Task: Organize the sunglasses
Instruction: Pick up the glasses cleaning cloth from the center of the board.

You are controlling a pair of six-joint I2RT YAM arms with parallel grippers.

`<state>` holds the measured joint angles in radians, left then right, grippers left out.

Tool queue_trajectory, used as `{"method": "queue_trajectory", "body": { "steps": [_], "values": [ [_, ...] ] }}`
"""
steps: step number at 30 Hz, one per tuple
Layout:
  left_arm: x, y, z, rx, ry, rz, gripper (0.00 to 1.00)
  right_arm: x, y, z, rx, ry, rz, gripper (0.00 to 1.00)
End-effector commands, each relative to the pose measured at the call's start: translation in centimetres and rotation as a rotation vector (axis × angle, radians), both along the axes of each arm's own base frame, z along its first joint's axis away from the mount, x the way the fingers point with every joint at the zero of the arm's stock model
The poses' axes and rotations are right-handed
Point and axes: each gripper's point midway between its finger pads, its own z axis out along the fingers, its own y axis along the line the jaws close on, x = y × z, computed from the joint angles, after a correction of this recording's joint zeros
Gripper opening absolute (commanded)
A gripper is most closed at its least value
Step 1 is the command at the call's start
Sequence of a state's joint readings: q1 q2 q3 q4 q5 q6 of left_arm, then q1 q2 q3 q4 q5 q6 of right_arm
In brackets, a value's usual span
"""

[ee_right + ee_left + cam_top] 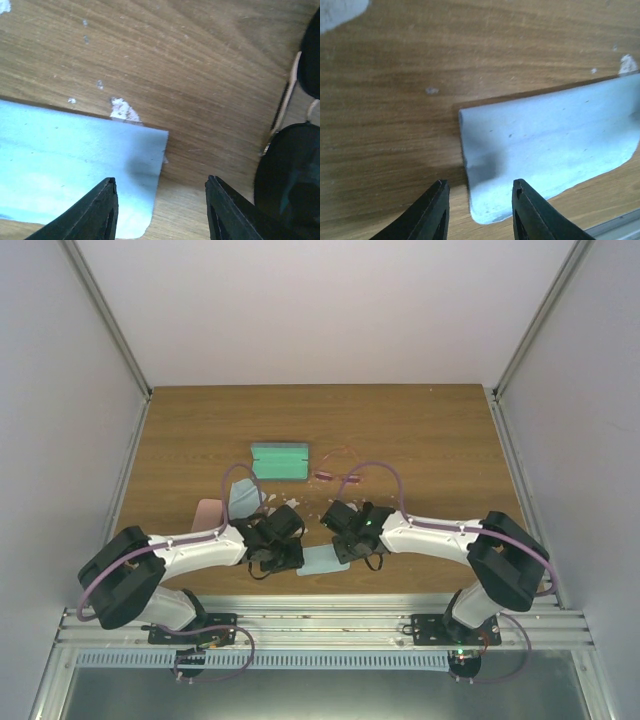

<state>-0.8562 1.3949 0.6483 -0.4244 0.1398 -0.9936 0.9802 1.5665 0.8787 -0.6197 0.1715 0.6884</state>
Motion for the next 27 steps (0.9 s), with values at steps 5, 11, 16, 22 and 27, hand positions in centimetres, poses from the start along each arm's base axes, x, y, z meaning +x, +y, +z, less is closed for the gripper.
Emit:
{"method": "queue_trajectory", "body": {
  "steps": [5,11,16,22,27],
  "values": [
    [-1.4,0.2,-1.3,0.0,0.052,0.035,0.37,-1.6,0.7,-1.7,0.043,0.081,0.003,0.39],
    [-1.7,0.2,-2.0,0.008,0.077,0.039,0.33,-2.8,0.2,-3.1,0.043,0.131,0.005,0.28],
    [-1.7,0.1,-2.1,0.005,0.08,0.042,0.3,-3.7,0.3,-3.8,0.052,0.167,0.023,0.16],
    [-1.7,0.3,-2.4,0.016,0.084,0.055,0.28,-3.7,0.4,-4.0,0.053,0.167,0.032,0.12],
    [-1.7,0.6,-2.7,0.037,0.087,0.059,0.26,-3.8,0.2,-4.3,0.043,0.174,0.028,0.06]
  ]
}}
